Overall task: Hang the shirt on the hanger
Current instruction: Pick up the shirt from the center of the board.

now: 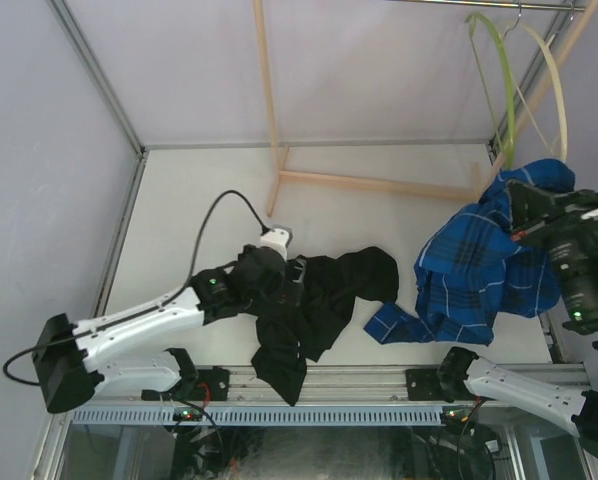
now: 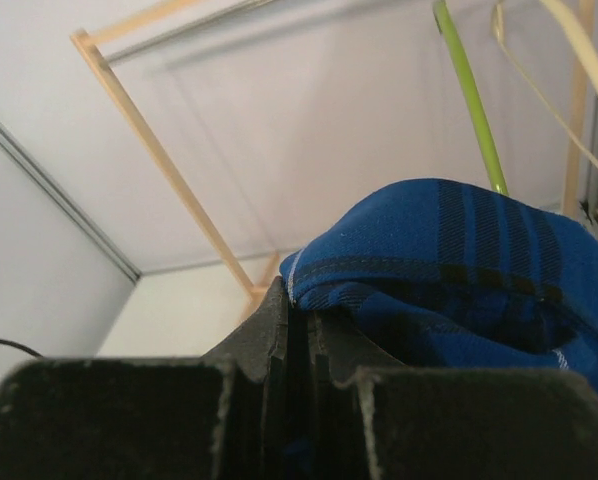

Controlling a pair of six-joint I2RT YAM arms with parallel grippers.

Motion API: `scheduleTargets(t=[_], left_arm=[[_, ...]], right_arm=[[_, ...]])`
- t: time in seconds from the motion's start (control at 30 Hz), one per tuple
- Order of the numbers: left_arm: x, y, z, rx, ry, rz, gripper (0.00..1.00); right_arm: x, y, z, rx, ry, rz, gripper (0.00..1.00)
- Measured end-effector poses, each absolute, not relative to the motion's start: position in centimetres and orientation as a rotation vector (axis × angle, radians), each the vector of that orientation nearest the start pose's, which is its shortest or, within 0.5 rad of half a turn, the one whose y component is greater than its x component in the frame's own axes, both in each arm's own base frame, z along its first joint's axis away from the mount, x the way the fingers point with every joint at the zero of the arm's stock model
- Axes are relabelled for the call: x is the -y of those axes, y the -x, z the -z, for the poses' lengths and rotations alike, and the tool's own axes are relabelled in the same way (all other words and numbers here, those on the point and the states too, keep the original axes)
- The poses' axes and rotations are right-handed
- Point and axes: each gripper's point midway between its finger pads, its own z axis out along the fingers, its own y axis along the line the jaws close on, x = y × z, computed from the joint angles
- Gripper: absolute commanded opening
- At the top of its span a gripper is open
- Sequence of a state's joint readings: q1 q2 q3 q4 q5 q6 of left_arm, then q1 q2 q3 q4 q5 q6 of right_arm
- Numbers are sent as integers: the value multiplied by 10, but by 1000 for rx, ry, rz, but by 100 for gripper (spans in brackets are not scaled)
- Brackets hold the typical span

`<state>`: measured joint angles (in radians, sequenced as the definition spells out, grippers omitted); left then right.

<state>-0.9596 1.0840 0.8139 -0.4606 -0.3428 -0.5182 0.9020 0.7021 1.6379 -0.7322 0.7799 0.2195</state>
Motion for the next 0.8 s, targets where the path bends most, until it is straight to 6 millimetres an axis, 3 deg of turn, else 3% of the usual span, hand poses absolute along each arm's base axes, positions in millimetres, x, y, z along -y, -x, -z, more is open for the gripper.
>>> scheduleTargets(t=[0.13,0.3,0.5,0.57,0.6,0.8], left_arm=[[242,-201,-119,-2323,-383,332,100],[243,-199,-84,-2397,-374,269,96],[245,-186,-50,-2470,-393,284,89],[248,-184,-45,-2482,-392,300,77],[249,-184,-43,-2488,-394,308,66],[250,-181,-29,-2530,-376,290,30]], right_arm=[[-39,-180,-486,-1506,-145,-336,0],[-49,-186,-449,-1581,-126,-311,0],[-51,-185,-427,-1613,-137,-319,0],[-53,-187,-420,-1627,-138,-316,0],[-54,-187,-416,-1634,-138,-314,0],[-55,-188,-391,-1667,-144,-301,0]])
